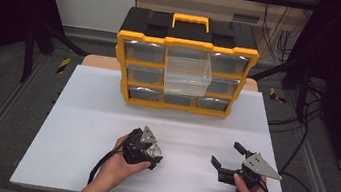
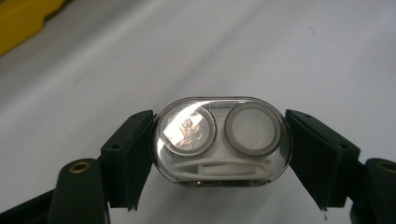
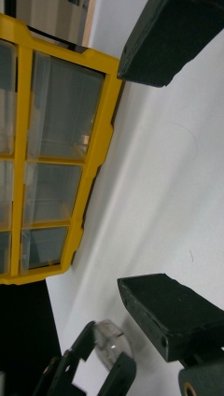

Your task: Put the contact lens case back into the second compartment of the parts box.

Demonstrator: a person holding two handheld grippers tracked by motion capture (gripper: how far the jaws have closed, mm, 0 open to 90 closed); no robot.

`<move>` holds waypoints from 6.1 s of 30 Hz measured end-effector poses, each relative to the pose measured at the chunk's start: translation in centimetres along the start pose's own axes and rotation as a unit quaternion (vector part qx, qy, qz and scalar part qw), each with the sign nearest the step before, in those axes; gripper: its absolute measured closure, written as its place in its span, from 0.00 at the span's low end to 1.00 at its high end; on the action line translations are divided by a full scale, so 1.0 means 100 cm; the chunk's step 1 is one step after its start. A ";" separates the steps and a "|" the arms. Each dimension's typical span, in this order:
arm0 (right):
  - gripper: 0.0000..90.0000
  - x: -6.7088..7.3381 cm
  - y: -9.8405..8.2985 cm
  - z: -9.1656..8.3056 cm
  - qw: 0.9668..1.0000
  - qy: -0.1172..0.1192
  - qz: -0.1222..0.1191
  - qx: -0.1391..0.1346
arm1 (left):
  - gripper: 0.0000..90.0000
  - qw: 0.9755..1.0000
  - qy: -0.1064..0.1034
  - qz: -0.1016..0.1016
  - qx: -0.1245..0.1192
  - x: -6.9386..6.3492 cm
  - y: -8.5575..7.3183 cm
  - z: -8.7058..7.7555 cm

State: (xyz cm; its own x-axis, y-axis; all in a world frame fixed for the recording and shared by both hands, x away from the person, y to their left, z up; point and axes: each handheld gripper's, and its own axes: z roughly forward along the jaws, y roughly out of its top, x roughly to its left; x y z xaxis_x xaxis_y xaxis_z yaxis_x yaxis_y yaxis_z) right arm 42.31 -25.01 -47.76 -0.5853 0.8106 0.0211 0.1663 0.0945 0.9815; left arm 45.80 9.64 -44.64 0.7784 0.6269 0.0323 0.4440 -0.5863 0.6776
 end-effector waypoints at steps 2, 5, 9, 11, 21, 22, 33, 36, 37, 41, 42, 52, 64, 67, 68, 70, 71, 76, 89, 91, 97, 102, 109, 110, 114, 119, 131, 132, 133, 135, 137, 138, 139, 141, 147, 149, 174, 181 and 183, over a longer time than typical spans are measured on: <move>0.04 0.000 0.000 0.000 1.000 0.000 0.002 -0.001 | 0.29 1.000 0.003 0.004 -0.006 -0.001 0.006 -0.007; 0.04 0.000 0.001 -0.001 1.000 0.001 0.006 -0.004 | 0.29 1.000 0.009 0.008 -0.016 -0.003 0.016 -0.017; 0.03 0.000 0.001 -0.001 1.000 0.001 0.009 -0.006 | 0.29 0.999 0.013 0.012 -0.034 -0.003 0.029 -0.030; 0.03 0.000 0.001 -0.001 1.000 0.002 0.009 -0.007 | 0.29 0.999 0.016 0.011 -0.040 -0.002 0.034 -0.034; 0.03 0.001 0.000 0.001 1.000 0.002 0.003 -0.004 | 0.29 0.998 0.013 -0.001 -0.067 0.006 0.054 -0.052; 0.03 0.000 0.000 0.001 1.000 0.001 0.004 -0.004 | 0.29 0.998 0.012 -0.001 -0.070 0.006 0.055 -0.053; 0.03 0.001 -0.001 0.003 1.000 -0.004 0.003 0.001 | 0.29 0.996 0.011 -0.001 -0.094 0.008 0.076 -0.077; 0.03 0.002 -0.001 0.002 1.000 -0.003 0.002 0.004 | 0.29 0.995 0.017 0.000 -0.100 0.006 0.080 -0.085; 0.03 0.002 0.000 0.002 1.000 -0.003 0.001 0.003 | 0.29 0.994 0.019 -0.001 -0.103 0.006 0.081 -0.089; 0.03 0.004 0.000 0.004 1.000 0.001 -0.001 0.002 | 0.29 0.994 0.019 -0.002 -0.105 0.007 0.086 -0.095; 0.03 0.004 0.000 0.004 1.000 0.001 -0.001 0.002 | 0.29 0.994 0.017 -0.004 -0.107 0.007 0.087 -0.095; 0.03 -0.002 0.000 0.005 1.000 -0.008 0.000 0.006 | 0.29 0.994 0.008 0.006 -0.109 0.006 0.104 -0.101; 0.03 -0.002 0.000 0.006 1.000 -0.010 -0.004 0.015 | 0.29 0.992 -0.012 0.031 -0.119 -0.002 0.122 -0.120; 0.03 -0.001 -0.001 0.006 1.000 -0.012 -0.004 0.022 | 0.29 0.991 -0.017 0.035 -0.126 -0.003 0.129 -0.130; 0.03 -0.001 -0.001 0.006 1.000 -0.013 -0.007 0.022 | 0.29 0.991 -0.018 0.036 -0.129 -0.003 0.131 -0.134; 0.03 -0.001 -0.001 0.005 1.000 -0.013 -0.003 0.022 | 0.29 0.990 -0.022 0.040 -0.133 -0.003 0.137 -0.141; 0.03 -0.001 -0.001 0.005 1.000 -0.013 -0.002 0.021 | 0.29 0.989 -0.021 0.045 -0.137 -0.004 0.142 -0.146; 0.03 0.002 0.000 0.004 1.000 -0.011 -0.005 0.028 | 0.29 0.987 -0.022 0.058 -0.147 -0.008 0.159 -0.164; 0.03 0.008 0.001 0.005 0.999 -0.013 -0.025 0.045 | 0.29 0.979 -0.034 0.054 -0.195 -0.015 0.203 -0.182; 0.03 0.008 0.001 0.004 0.999 -0.013 -0.023 0.040 | 0.29 0.978 -0.037 0.041 -0.199 -0.011 0.206 -0.179; 0.03 0.006 0.000 0.002 0.999 -0.011 -0.023 0.039 | 0.29 0.980 -0.003 0.017 -0.196 0.013 0.206 -0.172; 0.03 0.002 0.000 0.000 0.999 -0.014 -0.009 0.031 | 0.29 0.978 0.009 0.014 -0.210 0.028 0.206 -0.174; 0.03 0.003 -0.001 -0.002 0.999 -0.022 -0.006 0.029 | 0.29 0.978 0.011 0.009 -0.208 0.040 0.215 -0.173; 0.03 0.003 0.000 -0.002 0.999 -0.024 -0.003 0.028 | 0.29 0.979 0.017 0.010 -0.204 0.039 0.217 -0.174; 0.03 0.003 0.001 -0.003 0.999 -0.025 -0.003 0.024 | 0.29 0.979 0.023 0.012 -0.201 0.034 0.224 -0.178; 0.03 0.003 0.001 -0.004 0.999 -0.026 -0.002 0.024 | 0.29 0.980 0.031 0.024 -0.195 0.027 0.235 -0.184; 0.03 0.002 0.001 -0.004 0.999 -0.024 0.001 0.024 | 0.29 0.980 0.036 0.024 -0.192 0.026 0.241 -0.177; 0.03 0.002 0.001 -0.004 0.999 -0.024 -0.002 0.023 | 0.29 0.980 0.037 0.024 -0.192 0.026 0.240 -0.177; 0.03 0.002 0.001 -0.004 0.999 -0.023 -0.003 0.023 | 0.29 0.981 0.039 0.023 -0.189 0.027 0.240 -0.176; 0.03 0.003 0.000 -0.004 0.999 -0.022 -0.003 0.025 | 0.29 0.981 0.043 0.024 -0.189 0.028 0.240 -0.175; 0.03 0.003 0.000 -0.003 0.999 -0.021 -0.005 0.026 | 0.29 0.981 0.046 0.023 -0.186 0.029 0.240 -0.173; 0.03 0.004 0.000 -0.003 0.999 -0.021 -0.005 0.026 | 0.29 0.981 0.046 0.022 -0.186 0.030 0.240 -0.172; 0.03 0.004 0.000 -0.003 0.999 -0.021 -0.005 0.026 | 0.29 0.981 0.048 0.021 -0.186 0.031 0.240 -0.171; 0.03 0.004 0.000 -0.002 0.999 -0.020 -0.005 0.026 | 0.29 0.982 0.049 0.020 -0.182 0.032 0.239 -0.169; 0.03 0.006 0.000 -0.002 0.999 -0.016 -0.004 0.028 | 0.29 0.983 0.057 0.014 -0.174 0.036 0.238 -0.160; 0.03 0.007 0.000 -0.001 0.999 -0.015 -0.005 0.029 | 0.29 0.983 0.059 0.012 -0.172 0.038 0.238 -0.156; 0.03 0.010 0.000 0.001 0.999 -0.009 -0.011 0.035 | 0.29 0.985 0.075 -0.011 -0.154 0.049 0.237 -0.126; 0.03 0.010 0.000 0.001 0.999 -0.007 -0.012 0.035 | 0.29 0.986 0.078 -0.015 -0.149 0.049 0.239 -0.119; 0.03 0.010 0.000 0.001 0.999 -0.007 -0.014 0.035 | 0.29 0.986 0.079 -0.016 -0.148 0.049 0.239 -0.118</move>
State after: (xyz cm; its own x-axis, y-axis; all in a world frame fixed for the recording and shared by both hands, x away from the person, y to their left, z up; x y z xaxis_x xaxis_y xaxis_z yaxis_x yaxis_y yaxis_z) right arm 41.80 -24.15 -47.76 -0.5790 0.8153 -0.0086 0.2056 0.1562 0.9661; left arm 55.01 4.78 -19.66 0.6775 0.7280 0.1049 0.3002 -0.4039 0.8642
